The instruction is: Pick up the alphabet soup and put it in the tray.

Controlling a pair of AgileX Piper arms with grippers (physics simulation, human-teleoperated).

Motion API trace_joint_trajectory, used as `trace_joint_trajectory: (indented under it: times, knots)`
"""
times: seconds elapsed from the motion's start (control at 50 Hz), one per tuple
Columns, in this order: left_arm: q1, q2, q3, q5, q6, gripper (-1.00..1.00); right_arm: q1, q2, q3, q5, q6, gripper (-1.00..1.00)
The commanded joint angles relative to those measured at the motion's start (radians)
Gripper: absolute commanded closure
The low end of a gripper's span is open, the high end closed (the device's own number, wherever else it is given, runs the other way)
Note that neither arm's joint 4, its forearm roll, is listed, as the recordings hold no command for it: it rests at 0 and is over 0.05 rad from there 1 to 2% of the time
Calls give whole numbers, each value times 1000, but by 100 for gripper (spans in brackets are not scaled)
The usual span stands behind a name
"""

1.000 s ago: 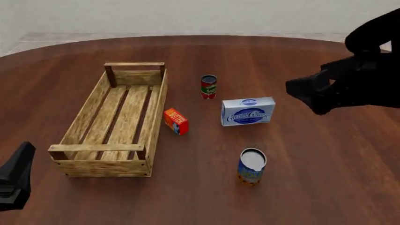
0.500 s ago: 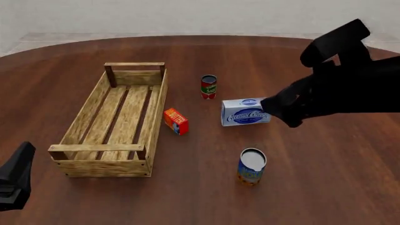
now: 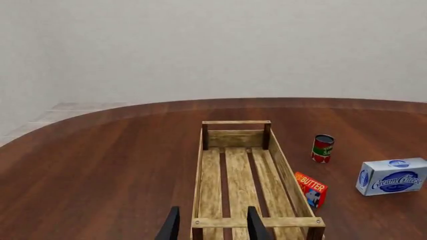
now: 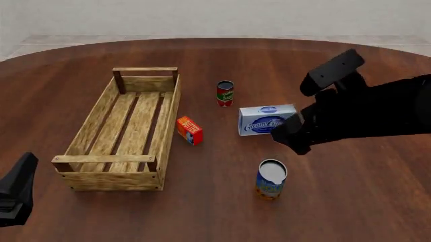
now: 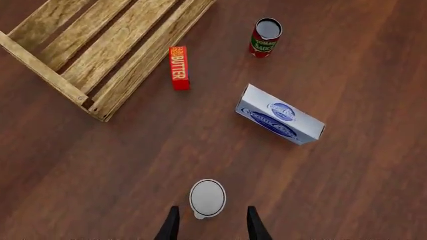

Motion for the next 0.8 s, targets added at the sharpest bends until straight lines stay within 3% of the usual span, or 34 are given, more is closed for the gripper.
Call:
trace_joint_trajectory:
  times: [0.02, 0.8]
  knots:
    - [2, 0, 1, -1, 0, -100, 14, 36, 24, -21, 15, -100]
    - [2, -1, 2, -2, 0, -100, 16, 129, 96, -107, 59, -100]
